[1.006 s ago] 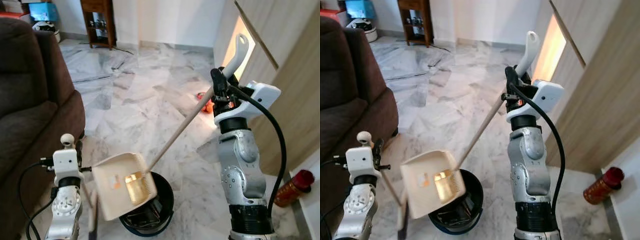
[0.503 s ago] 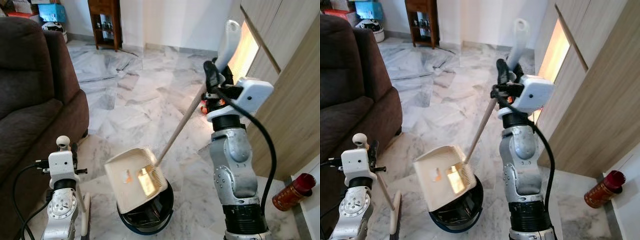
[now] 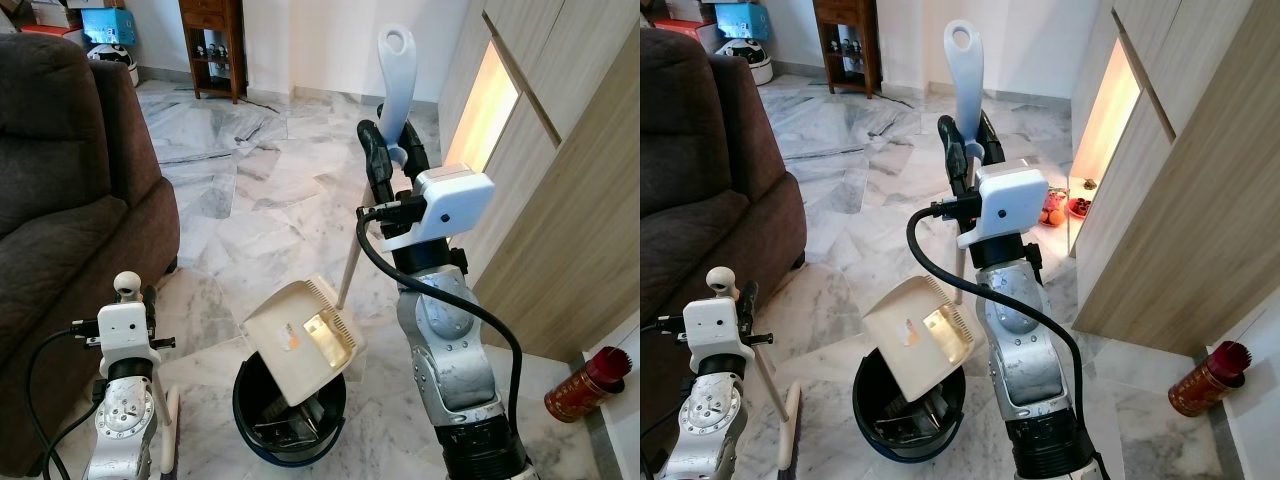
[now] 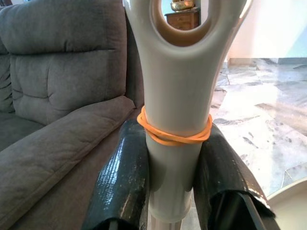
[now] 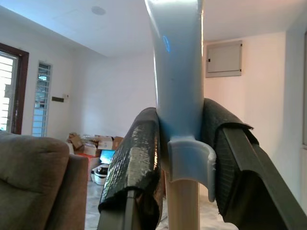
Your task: Sweep floor
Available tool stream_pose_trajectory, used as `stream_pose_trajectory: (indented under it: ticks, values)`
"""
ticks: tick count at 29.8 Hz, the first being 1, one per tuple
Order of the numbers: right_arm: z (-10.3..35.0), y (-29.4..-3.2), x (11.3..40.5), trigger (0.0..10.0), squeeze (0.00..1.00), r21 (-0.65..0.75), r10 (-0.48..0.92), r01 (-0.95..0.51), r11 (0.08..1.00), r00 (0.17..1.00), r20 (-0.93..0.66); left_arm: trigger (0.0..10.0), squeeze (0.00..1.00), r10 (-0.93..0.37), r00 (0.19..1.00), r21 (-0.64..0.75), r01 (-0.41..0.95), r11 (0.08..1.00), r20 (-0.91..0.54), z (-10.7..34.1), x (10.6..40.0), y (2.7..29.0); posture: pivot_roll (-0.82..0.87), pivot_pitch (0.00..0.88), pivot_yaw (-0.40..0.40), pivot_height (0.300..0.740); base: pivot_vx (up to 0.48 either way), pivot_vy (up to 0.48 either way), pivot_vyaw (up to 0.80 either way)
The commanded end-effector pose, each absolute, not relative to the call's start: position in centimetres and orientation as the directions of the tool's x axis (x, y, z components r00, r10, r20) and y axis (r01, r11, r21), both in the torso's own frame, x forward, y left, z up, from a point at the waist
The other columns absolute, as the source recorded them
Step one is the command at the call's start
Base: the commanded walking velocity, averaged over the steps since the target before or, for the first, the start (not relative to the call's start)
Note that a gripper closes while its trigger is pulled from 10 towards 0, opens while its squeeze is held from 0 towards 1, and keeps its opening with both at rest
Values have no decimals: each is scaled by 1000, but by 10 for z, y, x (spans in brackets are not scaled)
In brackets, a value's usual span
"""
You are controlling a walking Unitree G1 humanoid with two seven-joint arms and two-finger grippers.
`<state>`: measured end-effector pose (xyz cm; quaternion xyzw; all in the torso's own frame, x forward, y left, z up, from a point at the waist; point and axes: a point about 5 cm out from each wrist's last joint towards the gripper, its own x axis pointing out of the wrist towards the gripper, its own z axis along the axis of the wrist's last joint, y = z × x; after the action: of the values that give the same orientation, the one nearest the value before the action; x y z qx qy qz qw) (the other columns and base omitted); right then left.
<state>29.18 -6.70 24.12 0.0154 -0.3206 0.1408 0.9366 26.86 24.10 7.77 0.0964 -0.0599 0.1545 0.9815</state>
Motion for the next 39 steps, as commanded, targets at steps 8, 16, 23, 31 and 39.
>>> stream_pose_trajectory:
  ticks: [8, 16, 23, 31, 39]
  values:
    - [255, -49, 273, 10000, 0, -184, 334, -292, 939, 632, 700, 10000, 0, 281, 940, 172, -315, 934, 196, 86, 268, 239, 154, 0, -39, 740, 0, 0, 0]
    - [256, -45, 269, 10000, 0, -234, 353, -270, 934, 603, 715, 10000, 0, 273, 942, 170, -307, 936, 197, 86, 268, 237, 154, 0, -40, 740, 0, 0, 0]
    - [258, -43, 265, 10000, 0, -246, 340, -238, 940, 580, 740, 10000, 0, 273, 942, 170, -307, 937, 197, 85, 268, 236, 158, 0, -42, 740, 0, 0, 0]
    - [260, -37, 258, 10000, 0, -290, 352, -200, 936, 536, 767, 10000, 0, 273, 942, 171, -307, 936, 197, 85, 267, 237, 153, 0, -37, 740, 0, 0, 0]
    - [261, -33, 253, 10000, 0, -333, 368, -161, 929, 502, 783, 10000, 0, 270, 943, 168, -303, 938, 196, 86, 270, 236, 148, 0, -37, 740, 0, 0, 0]
